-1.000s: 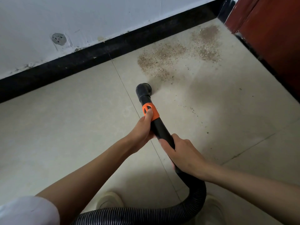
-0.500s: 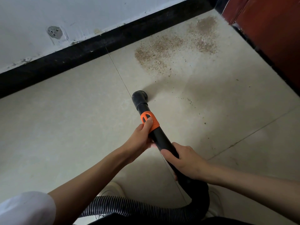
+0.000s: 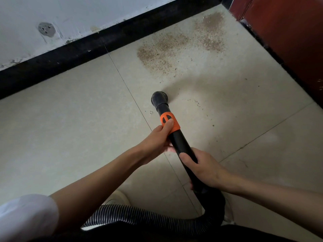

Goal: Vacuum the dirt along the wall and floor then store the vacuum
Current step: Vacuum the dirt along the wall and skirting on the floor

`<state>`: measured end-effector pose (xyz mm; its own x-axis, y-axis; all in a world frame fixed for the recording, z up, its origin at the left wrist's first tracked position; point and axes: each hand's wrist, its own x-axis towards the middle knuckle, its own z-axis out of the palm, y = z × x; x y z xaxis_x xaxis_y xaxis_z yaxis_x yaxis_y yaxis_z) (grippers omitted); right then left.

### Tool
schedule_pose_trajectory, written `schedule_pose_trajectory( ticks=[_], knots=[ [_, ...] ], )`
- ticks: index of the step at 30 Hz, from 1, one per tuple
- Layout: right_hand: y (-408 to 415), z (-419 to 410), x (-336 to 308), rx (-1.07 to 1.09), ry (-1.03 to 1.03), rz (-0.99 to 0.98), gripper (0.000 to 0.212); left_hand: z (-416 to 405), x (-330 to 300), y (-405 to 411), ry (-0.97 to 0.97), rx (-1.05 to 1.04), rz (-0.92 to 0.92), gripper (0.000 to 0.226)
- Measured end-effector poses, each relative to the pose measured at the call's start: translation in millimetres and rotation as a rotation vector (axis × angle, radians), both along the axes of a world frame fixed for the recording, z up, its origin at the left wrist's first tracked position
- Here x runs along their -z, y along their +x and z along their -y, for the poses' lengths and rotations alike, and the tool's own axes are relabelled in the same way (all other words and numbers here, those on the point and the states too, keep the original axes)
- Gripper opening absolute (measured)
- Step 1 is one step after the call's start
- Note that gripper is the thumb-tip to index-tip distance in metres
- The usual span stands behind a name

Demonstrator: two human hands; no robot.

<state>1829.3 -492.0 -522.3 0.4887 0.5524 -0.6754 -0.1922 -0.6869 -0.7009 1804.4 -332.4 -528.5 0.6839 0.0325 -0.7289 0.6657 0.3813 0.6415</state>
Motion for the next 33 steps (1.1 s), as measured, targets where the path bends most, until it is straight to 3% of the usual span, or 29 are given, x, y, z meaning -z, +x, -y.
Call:
schedule_pose_trajectory(
  ticks=[5, 11, 18, 23, 33],
  knots=[
    [-6, -11, 1, -0.184, -0.029, 0.028, 0.033, -5, 6, -26, 0.019, -0.143, -0.038, 0.041],
    [-10, -9, -5, -0.131, -0.004, -0.116, 0.033, -5, 5, -35, -0.020, -0.167, -0.038, 0.040],
    [-16, 4, -9, -0.022, 0.014, -0.032, 0.032, 6, 0, -24, -0.008, -0.080, 0.008, 0.039],
    [9, -23, -5, -0.146, 0.005, 0.156, 0.032, -16, -3, -9, 0.057, -0.229, 0.106, 0.035],
    [58, -81, 5, -0.217, -0.065, 0.226, 0.041, -66, 2, 36, 0.052, -0.247, 0.030, 0.042]
  ],
)
